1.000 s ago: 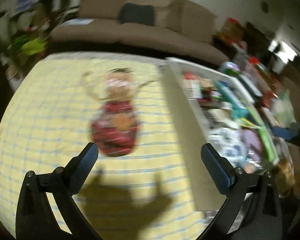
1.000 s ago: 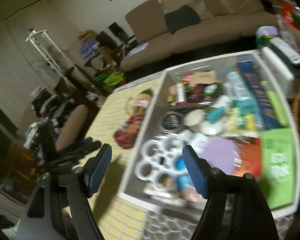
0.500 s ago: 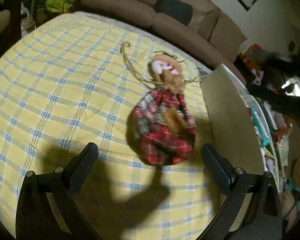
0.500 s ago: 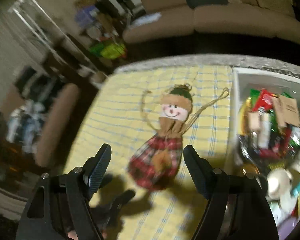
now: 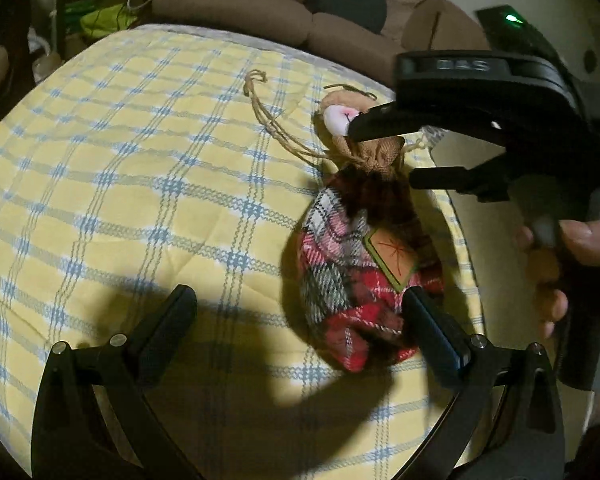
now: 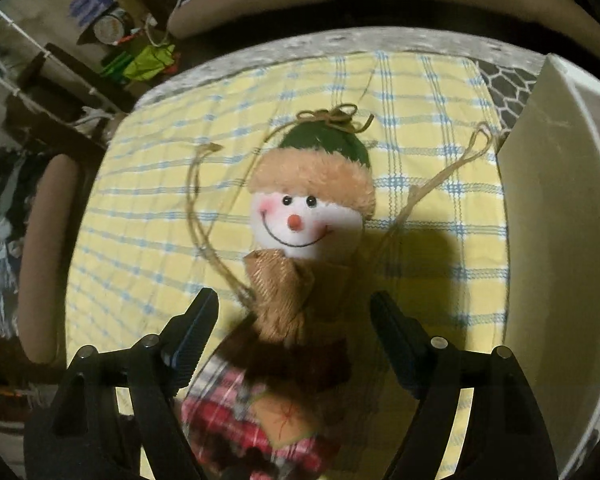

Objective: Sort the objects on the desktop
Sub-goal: 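Grasp the snowman doll body with the left gripper while the right grips its head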

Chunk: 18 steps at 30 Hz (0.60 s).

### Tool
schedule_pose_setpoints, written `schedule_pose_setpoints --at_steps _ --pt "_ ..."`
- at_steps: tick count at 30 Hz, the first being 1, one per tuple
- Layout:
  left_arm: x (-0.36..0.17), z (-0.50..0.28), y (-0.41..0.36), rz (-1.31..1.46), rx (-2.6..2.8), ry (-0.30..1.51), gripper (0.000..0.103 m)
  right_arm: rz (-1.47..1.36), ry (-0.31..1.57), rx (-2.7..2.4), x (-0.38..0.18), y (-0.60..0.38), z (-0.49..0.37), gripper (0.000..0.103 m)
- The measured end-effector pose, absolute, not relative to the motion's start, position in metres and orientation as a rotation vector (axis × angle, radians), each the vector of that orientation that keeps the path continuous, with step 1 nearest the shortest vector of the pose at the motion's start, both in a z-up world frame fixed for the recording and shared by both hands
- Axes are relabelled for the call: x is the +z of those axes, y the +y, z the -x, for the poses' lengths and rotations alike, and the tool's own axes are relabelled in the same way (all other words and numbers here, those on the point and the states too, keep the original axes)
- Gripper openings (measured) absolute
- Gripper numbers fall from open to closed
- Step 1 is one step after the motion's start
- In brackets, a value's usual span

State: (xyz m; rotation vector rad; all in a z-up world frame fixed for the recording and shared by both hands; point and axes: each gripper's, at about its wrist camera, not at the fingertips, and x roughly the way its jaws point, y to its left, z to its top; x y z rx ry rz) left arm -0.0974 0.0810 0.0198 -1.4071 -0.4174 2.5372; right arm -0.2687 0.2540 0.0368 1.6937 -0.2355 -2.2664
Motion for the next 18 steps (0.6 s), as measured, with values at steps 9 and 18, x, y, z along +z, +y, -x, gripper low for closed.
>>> schedule_pose_setpoints --at_steps 9,18 --pt "0.018 0.103 0.093 1.367 2.487 -0.351 0.059 -1.654 -0.138 -2.279 0.019 0.237 0.269 0.047" --pt "0.042 0.095 0.104 1.307 2.417 -0.393 0.045 -1.486 -0.206 -2.292 0.07 0.243 0.249 0.041"
